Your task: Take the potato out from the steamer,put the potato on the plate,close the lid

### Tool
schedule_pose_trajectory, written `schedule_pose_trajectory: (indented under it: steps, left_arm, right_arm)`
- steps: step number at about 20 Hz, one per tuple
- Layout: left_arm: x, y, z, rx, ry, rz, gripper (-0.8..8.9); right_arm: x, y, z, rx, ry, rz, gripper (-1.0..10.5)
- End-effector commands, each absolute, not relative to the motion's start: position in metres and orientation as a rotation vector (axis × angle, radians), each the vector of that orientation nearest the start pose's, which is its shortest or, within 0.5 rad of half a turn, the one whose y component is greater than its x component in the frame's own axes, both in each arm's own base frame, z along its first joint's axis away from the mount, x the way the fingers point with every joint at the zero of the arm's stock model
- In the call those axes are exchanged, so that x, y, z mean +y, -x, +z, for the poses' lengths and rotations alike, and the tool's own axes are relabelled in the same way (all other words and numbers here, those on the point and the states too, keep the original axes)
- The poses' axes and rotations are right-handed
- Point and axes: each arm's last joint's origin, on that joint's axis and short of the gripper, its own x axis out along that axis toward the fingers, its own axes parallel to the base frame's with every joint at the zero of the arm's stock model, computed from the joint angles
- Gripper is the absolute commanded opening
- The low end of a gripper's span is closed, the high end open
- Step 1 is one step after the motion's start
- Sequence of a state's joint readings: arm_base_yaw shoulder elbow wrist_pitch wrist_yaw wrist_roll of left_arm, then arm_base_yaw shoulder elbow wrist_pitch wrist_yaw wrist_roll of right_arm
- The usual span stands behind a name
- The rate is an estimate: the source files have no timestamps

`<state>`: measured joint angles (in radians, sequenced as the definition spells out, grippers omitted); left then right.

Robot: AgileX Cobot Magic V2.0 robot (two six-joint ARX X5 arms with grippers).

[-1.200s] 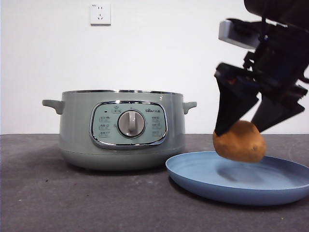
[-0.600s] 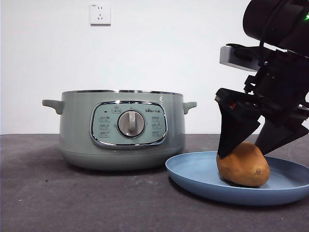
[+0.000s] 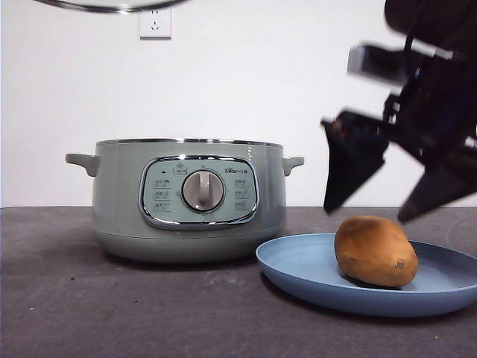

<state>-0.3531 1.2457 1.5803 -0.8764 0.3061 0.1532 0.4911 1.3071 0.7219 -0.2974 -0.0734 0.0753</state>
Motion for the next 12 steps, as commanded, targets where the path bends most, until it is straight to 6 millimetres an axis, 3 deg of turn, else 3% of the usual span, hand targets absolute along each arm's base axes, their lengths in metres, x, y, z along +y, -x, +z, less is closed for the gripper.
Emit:
schedule_pose_trajectory:
  steps: [1, 8, 12]
  left_arm:
    - [-0.099, -0.231, 0.440, 0.450, -0.187, -0.714, -0.13]
    - [-0.129, -0.294, 0.396, 0.515, -0.250, -0.725, -0.13]
    - [-0.144, -0.318, 0.371, 0.551, -0.261, -0.740, -0.13]
  right_arm:
    - [0.116, -0.214, 0.221, 0.811, 0.093, 0.495, 5.7]
    - [0.088, -0.166, 0.305, 0.544, 0.031, 0.439, 5.7]
    - [0.073, -0.139, 0.339, 0.417, 0.004, 0.417, 5.7]
